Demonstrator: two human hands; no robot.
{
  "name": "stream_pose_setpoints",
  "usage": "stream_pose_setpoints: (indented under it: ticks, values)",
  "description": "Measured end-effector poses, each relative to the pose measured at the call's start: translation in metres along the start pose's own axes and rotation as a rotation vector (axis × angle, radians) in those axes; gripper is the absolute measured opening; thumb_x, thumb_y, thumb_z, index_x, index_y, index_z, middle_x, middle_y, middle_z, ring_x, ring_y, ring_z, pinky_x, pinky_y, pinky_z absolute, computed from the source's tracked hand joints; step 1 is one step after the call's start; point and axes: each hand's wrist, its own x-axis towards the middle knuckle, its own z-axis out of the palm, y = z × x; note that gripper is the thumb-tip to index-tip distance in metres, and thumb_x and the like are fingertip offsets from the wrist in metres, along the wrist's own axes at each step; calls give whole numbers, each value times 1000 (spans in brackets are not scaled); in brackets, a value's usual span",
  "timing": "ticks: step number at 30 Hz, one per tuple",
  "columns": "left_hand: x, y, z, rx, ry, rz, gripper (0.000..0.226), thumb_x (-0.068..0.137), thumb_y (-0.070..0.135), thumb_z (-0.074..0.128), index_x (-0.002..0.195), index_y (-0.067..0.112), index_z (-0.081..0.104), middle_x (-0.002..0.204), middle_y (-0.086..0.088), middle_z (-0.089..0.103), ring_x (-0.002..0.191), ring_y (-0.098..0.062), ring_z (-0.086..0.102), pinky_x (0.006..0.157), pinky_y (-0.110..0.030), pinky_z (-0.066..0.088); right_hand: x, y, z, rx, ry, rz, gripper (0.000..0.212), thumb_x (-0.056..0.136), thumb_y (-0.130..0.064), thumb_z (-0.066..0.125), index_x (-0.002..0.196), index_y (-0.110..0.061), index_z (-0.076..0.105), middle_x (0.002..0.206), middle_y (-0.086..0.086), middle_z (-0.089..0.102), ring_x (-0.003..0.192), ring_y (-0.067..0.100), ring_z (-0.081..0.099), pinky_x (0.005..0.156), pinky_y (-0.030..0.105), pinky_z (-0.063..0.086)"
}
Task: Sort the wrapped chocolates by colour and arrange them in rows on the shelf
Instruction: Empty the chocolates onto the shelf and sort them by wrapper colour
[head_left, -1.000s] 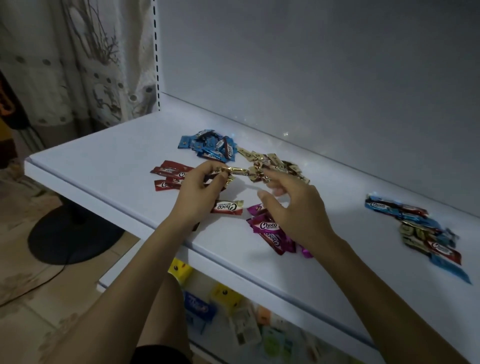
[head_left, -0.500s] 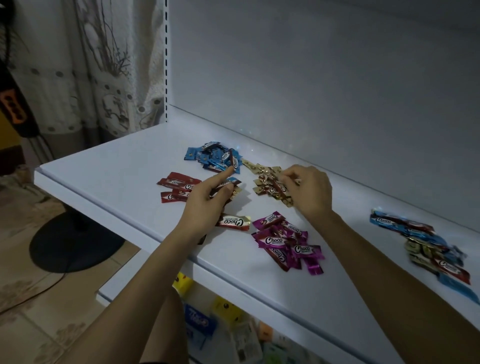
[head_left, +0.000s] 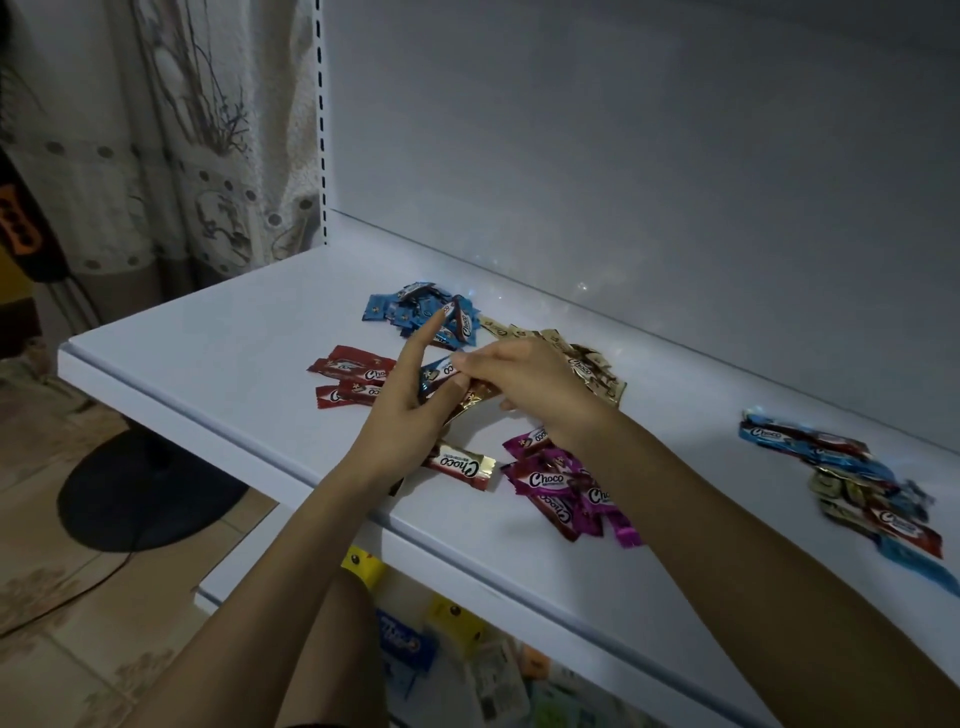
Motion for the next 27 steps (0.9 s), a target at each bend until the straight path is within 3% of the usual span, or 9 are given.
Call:
stream_pose_setpoints:
  ticks: [1,3,4,6,13,17,20,25,27]
  values:
    - [0,0,-1,-6,11,-22,57,98,23,52,145,41,26,148,0,42,124,-10,52,96,-21,47,4,0,0,64,-2,29,12,85,-32,69,87,-20,69,88,-7,70,78,5,63,64,21,43]
    - [1,1,-1,-53,67,-77,53,98,20,52,145,34,31,108,2,65,82,1,64,69,-12,50,16,5,-2,221,51,76,14,84,-23,72,94,-14,67,88,-1,70,72,9,60,60,23,42]
    - [2,2,0,-79,103,-102,50,99,18,51,144,30,34,82,9,63,61,3,57,56,-10,44,22,6,-4,293,96,89,17,84,-20,71,97,-11,66,86,1,69,67,10,59,57,23,43]
    - [7,0,-1,-102,175,-158,45,99,19,50,143,26,38,60,11,51,50,1,47,48,-13,40,36,8,-7,362,213,100,21,84,-18,72,101,-7,65,85,4,69,61,9,59,54,23,44]
    - [16,-1,-1,-235,255,-280,32,100,23,50,131,30,48,67,2,51,48,3,49,48,-15,45,104,10,2,198,371,123,16,81,-19,75,88,-14,62,80,8,70,47,5,57,40,16,40]
    - [17,-6,-1,-251,271,-258,28,99,22,51,126,31,51,55,14,55,51,3,51,52,-17,47,142,17,9,-97,489,43,14,78,-21,76,80,-14,64,84,3,66,75,16,64,62,27,52]
    - [16,-5,0,-268,258,-257,25,99,21,51,120,35,53,54,16,55,52,5,54,51,-14,48,155,19,15,-240,461,54,15,81,-24,72,84,-10,67,87,6,68,77,19,65,63,31,54]
    - [16,-5,0,-269,245,-247,22,99,21,51,110,40,55,57,10,54,53,-1,52,53,-18,47,162,15,28,-214,425,28,21,81,-29,73,85,-8,71,84,9,70,73,20,65,57,24,47]
    - [16,-6,0,-267,246,-242,21,99,21,51,113,36,56,62,5,56,54,-3,52,52,-17,46,163,15,28,-117,414,36,19,82,-29,72,77,-11,69,84,8,71,78,23,67,67,31,55]
